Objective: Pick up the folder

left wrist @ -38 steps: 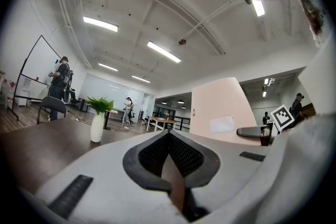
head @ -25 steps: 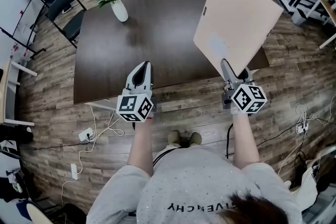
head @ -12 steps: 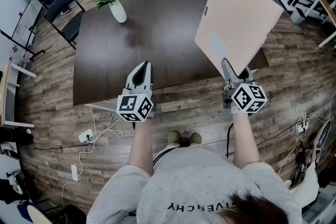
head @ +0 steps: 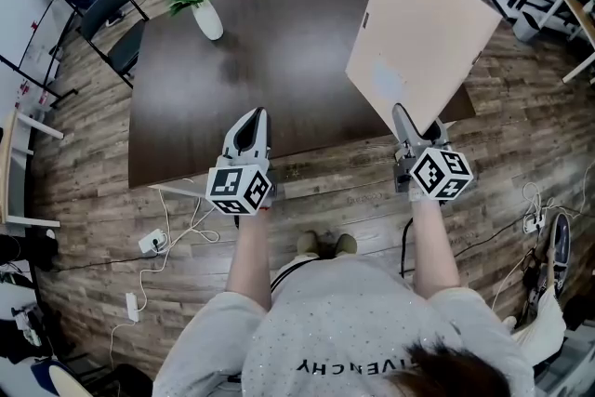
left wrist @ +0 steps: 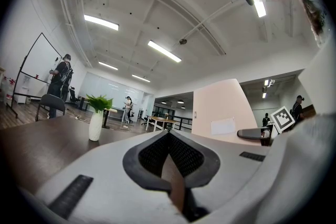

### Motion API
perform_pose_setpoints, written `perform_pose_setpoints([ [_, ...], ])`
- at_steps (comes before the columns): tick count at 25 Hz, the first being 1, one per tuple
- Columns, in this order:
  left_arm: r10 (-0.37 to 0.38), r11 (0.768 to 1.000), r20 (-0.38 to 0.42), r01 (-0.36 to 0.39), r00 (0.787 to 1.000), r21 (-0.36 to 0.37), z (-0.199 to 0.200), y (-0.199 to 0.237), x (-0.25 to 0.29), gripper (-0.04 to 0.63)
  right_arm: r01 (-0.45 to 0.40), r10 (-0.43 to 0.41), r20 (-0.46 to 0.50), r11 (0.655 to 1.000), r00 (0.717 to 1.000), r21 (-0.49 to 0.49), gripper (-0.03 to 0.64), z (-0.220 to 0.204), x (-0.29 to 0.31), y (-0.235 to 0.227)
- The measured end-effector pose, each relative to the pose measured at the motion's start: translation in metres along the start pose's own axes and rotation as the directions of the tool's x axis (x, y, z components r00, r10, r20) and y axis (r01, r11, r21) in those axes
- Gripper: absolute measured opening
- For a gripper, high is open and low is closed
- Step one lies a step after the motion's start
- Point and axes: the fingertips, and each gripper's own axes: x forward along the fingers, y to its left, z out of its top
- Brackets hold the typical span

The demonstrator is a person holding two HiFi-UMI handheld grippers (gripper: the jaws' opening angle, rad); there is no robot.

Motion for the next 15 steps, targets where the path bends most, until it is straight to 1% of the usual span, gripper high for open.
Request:
perform_pose_setpoints([
  [9, -0.002, 1.0, 0.001, 0.002, 1.0, -0.01, 0.0, 0.0049, -0.0025, -0.002, 0.009, -0.009, 0.0, 1.0, 1.0, -0.003, 0.261, -0.0005, -0.0013, 0.0049],
  [15, -0.022, 1.0, -0.007, 0.022, 1.0, -0.016, -0.0046, -0.0005, 0.003, -0.002, 0.008, -0.008, 0.0, 1.0, 1.0, -0.009, 0.261, -0.0026, -0.0021, 0.0049],
])
